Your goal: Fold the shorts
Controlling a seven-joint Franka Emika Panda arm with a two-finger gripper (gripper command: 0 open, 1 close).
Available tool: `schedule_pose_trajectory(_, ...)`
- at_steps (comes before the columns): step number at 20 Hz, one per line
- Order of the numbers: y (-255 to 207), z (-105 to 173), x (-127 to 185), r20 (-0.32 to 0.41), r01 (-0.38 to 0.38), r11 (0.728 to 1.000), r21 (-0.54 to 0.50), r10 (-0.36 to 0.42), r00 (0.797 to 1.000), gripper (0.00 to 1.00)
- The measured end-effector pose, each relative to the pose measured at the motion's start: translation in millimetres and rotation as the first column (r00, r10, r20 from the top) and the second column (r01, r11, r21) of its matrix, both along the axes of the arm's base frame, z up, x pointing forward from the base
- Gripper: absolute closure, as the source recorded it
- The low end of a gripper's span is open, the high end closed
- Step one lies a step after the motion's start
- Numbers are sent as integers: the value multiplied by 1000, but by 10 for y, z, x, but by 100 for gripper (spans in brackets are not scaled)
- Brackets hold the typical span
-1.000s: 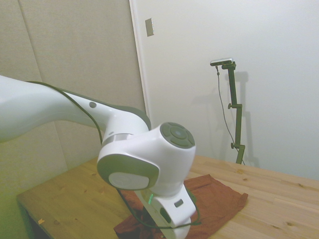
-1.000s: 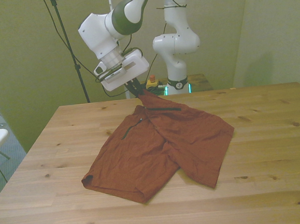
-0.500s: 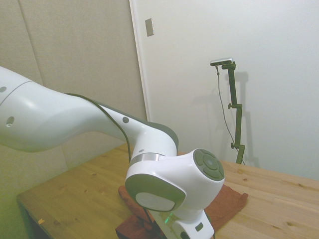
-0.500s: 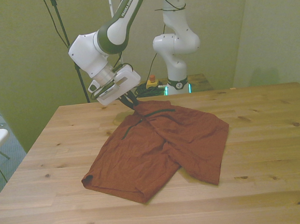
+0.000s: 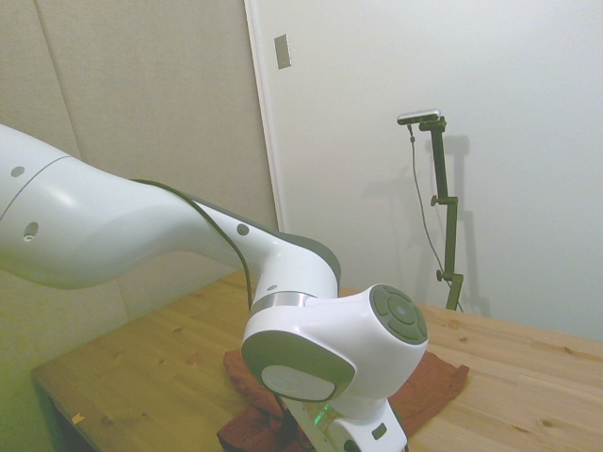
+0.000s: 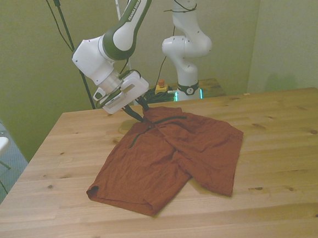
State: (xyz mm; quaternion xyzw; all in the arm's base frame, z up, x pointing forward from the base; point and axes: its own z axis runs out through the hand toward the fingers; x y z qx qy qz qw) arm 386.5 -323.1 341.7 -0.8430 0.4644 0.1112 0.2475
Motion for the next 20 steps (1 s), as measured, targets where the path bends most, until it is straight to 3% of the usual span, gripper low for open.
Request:
schedule_pose_trajectory(5, -21, 51, -12, -13, 3, 1000, -19, -3, 1000, 0)
schedule_pose_trajectory(12, 158, 491, -188, -99, 1, 991, -135, -14, 995, 0)
schedule_pose_trajectory(20, 540, 956, -222, -74, -32, 983, -180, 19, 997, 0)
